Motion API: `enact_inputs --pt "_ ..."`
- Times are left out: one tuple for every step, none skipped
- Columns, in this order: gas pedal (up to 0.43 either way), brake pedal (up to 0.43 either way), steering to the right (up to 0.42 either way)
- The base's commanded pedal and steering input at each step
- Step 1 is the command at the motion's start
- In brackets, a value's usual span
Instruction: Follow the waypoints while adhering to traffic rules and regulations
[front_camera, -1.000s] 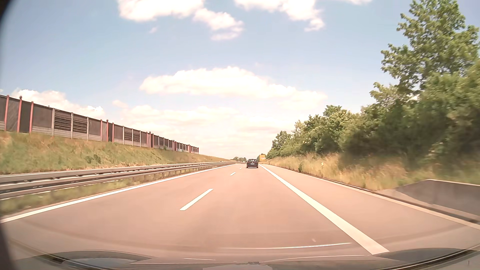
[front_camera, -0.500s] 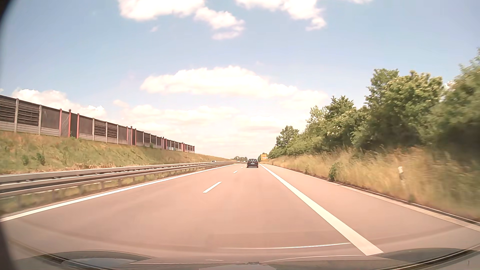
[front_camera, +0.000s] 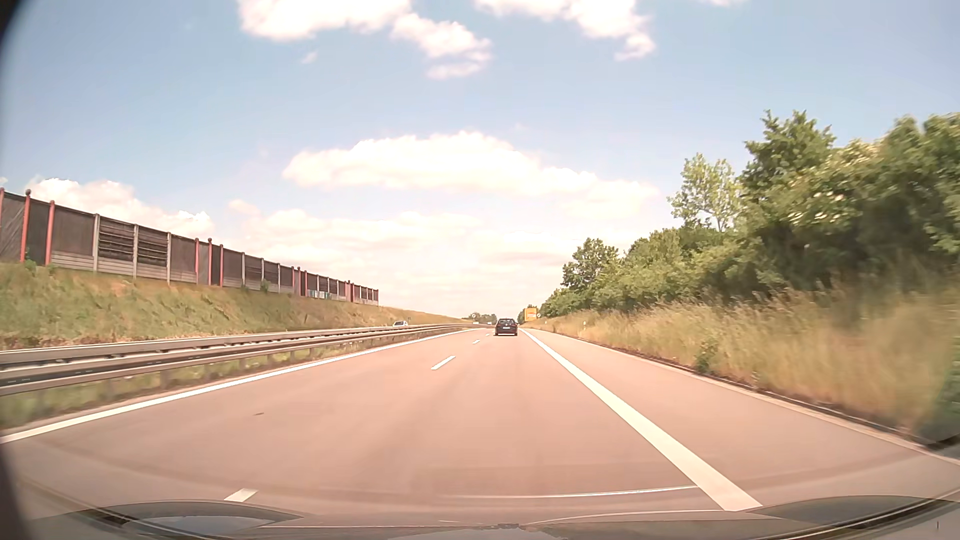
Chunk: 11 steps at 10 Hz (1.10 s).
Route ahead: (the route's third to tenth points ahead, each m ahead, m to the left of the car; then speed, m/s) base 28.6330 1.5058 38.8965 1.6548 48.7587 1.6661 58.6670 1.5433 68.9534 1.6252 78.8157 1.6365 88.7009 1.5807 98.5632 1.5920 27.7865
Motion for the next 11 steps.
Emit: enact_inputs --pt "0.268 0.012 -0.003" --pt "0.248 0.012 -0.003" --pt "0.248 0.012 -0.003" --pt "0.248 0.012 -0.003" --pt "0.280 0.012 -0.003" --pt "0.287 0.012 -0.003" --pt "0.287 0.012 -0.002" --pt "0.287 0.012 -0.002" --pt "0.287 0.006 -0.001" --pt "0.287 0.012 -0.001" --pt "0.287 0.012 -0.001"
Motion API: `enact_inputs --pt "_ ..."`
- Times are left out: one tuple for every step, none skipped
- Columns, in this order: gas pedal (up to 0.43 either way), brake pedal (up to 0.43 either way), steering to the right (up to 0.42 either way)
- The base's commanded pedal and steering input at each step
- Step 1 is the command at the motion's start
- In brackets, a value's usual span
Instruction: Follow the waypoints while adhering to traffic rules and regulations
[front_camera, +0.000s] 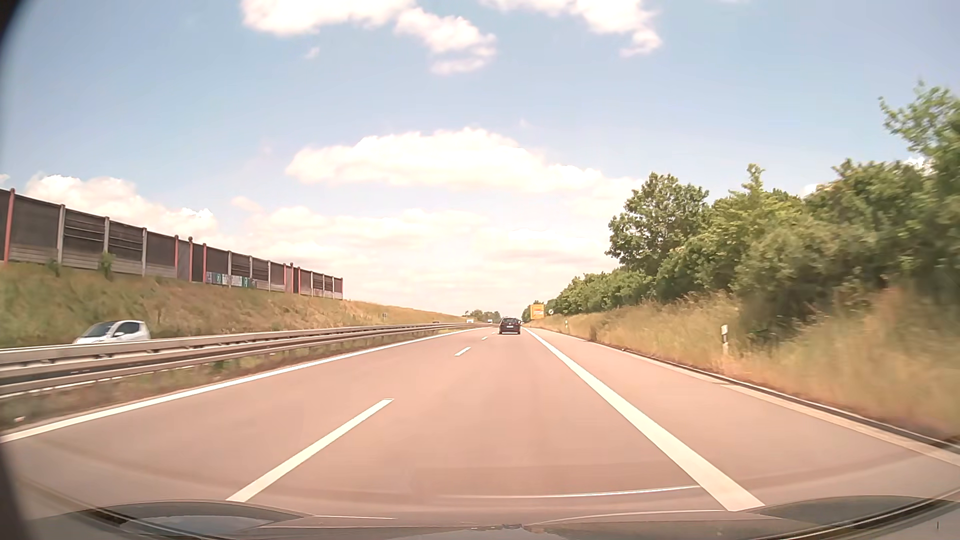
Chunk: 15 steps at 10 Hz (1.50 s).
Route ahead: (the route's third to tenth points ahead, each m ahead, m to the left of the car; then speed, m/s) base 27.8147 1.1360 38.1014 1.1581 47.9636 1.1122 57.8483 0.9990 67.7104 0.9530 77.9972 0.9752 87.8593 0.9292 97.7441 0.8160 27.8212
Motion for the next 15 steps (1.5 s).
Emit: enact_inputs --pt "0.287 0.012 -0.001" --pt "0.287 0.012 0.000" --pt "0.299 0.006 0.000" --pt "0.299 0.012 0.000" --pt "0.299 0.012 0.000" --pt "0.299 0.012 0.000" --pt "0.299 0.012 0.000" --pt "0.299 0.012 -0.001" --pt "0.299 0.012 0.000" --pt "0.299 0.012 0.000" --pt "0.299 0.006 0.000" --pt "0.299 0.012 0.000" --pt "0.299 0.012 0.000" --pt "0.299 0.012 0.000" --pt "0.299 0.006 -0.001"
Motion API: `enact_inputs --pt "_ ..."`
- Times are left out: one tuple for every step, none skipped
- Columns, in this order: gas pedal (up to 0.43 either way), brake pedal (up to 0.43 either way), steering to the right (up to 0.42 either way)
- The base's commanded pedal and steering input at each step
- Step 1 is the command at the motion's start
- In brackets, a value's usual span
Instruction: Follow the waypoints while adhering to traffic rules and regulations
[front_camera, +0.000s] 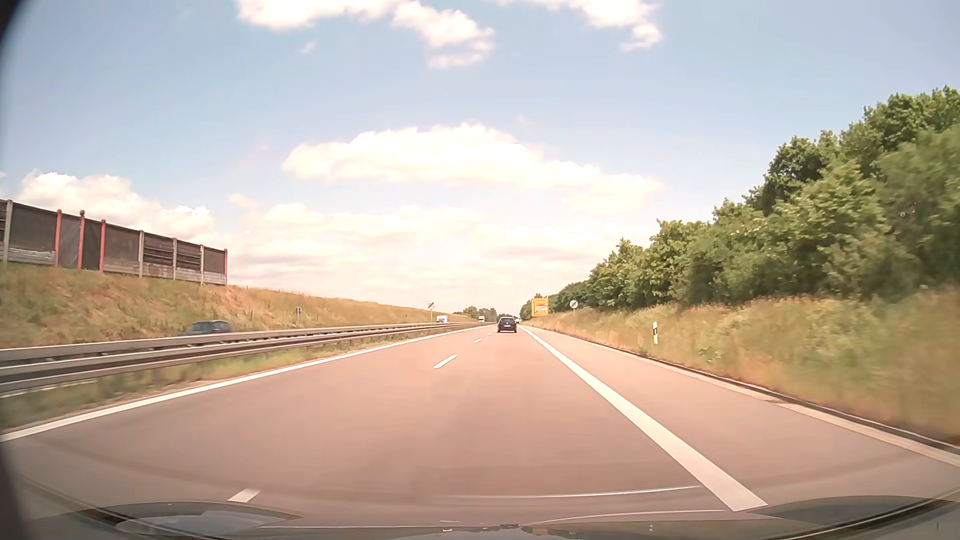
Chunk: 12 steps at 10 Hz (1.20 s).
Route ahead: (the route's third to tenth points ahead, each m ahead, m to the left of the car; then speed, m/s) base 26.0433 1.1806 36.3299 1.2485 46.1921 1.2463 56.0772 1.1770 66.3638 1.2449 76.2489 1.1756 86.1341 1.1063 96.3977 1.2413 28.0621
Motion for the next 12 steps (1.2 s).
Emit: enact_inputs --pt "0.299 0.012 -0.001" --pt "0.299 0.012 -0.001" --pt "0.299 0.012 -0.001" --pt "0.299 0.012 -0.001" --pt "0.299 0.012 -0.002" --pt "0.299 0.012 -0.003" --pt "0.299 0.012 -0.004" --pt "0.299 0.012 -0.004" --pt "0.299 0.012 -0.004" --pt "0.299 0.012 -0.004" --pt "0.299 0.012 -0.001" --pt "0.299 0.012 0.000"
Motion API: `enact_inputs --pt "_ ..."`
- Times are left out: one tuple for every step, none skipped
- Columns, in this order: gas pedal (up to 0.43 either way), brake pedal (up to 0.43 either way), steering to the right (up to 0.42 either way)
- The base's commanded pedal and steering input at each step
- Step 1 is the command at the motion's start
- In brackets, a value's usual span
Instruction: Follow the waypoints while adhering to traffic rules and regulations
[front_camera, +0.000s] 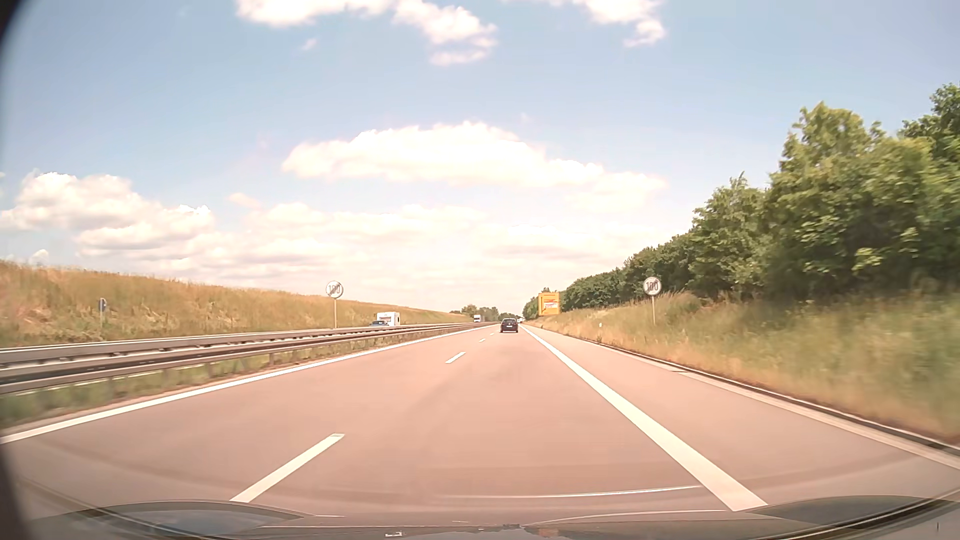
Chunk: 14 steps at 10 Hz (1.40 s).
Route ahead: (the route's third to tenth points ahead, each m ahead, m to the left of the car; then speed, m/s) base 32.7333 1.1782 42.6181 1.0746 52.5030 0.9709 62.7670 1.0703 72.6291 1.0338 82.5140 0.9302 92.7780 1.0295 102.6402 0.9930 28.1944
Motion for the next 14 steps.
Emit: enact_inputs --pt "0.299 0.012 0.000" --pt "0.299 0.012 0.000" --pt "0.299 0.012 0.000" --pt "0.299 0.012 0.000" --pt "0.299 0.012 0.000" --pt "0.299 0.012 0.000" --pt "0.299 0.012 0.000" --pt "0.299 0.012 -0.001" --pt "0.299 0.012 -0.001" --pt "0.299 0.012 -0.001" --pt "0.299 0.006 -0.002" --pt "0.299 0.012 -0.001" --pt "0.299 0.012 -0.002" --pt "0.299 0.012 -0.002"
